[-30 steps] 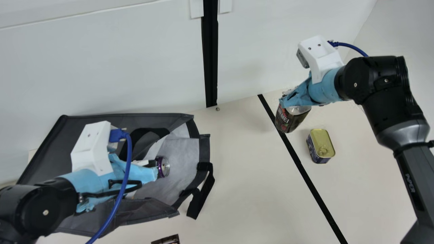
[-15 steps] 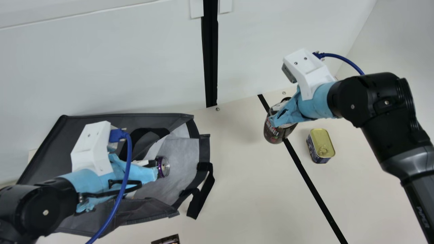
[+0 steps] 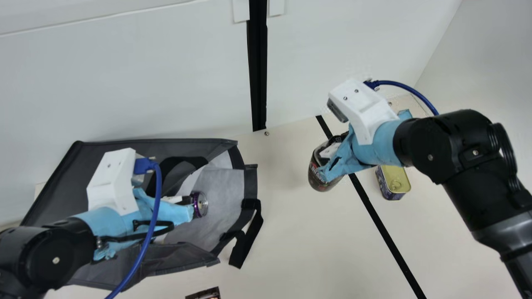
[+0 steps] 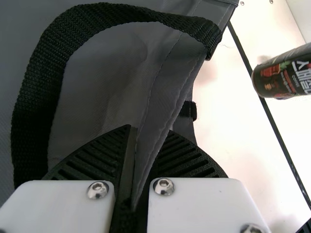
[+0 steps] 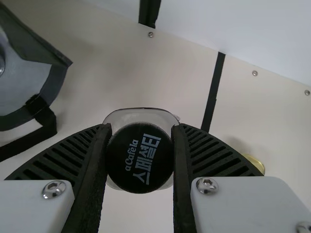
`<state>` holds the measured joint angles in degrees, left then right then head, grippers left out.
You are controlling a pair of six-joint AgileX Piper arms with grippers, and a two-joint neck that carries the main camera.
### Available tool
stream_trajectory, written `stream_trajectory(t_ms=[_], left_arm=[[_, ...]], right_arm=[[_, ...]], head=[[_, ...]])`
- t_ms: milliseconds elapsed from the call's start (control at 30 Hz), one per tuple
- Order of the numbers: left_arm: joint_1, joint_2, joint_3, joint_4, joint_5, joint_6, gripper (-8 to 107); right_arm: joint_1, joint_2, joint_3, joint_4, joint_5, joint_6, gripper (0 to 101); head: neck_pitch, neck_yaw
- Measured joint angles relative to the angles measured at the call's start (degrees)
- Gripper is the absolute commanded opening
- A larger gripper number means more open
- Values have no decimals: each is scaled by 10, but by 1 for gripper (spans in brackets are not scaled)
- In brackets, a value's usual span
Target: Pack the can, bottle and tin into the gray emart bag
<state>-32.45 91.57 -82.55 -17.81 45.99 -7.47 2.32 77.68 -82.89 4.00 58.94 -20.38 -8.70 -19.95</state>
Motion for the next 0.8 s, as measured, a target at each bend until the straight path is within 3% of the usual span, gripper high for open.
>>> stream_trajectory(t_ms=[800], left_arm=[[0, 0, 0, 0, 0, 0, 10]], right_arm=[[112, -43, 35, -5, 23, 14, 0]], head=[[0, 1]])
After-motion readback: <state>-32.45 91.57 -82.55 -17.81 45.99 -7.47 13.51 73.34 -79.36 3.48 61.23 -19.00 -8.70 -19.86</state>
